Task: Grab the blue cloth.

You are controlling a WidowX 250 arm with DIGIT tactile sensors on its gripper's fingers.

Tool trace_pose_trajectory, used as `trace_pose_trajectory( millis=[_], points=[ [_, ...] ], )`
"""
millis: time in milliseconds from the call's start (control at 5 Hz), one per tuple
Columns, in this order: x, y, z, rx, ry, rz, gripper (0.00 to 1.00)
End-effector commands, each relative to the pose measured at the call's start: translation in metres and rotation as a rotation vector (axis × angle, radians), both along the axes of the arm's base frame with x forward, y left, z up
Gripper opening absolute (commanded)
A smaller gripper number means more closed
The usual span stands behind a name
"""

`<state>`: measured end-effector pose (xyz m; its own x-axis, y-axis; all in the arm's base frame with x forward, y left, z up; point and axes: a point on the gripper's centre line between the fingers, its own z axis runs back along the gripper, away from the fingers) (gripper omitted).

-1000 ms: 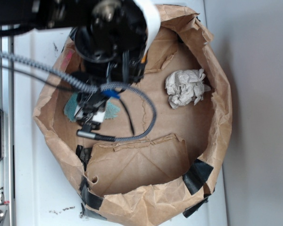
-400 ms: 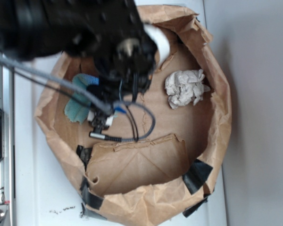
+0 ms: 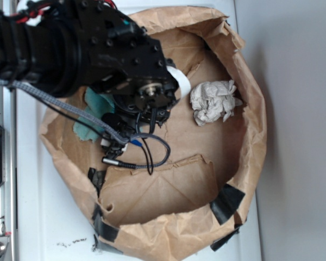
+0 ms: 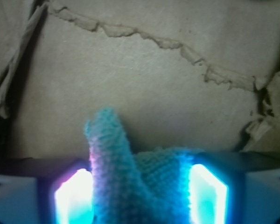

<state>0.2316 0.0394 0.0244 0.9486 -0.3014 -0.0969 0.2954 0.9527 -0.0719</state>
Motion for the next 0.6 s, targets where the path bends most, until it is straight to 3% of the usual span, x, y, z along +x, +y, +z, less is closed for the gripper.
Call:
trace_pose_trajectory(
  millis=[0,400],
  points=[
    [0.007,-0.005,0.045,-0.039,-0.111,-0.002,0.0],
    [0.013,-0.012,0.133,-0.169,-0.27,0.031,0.0]
  ],
)
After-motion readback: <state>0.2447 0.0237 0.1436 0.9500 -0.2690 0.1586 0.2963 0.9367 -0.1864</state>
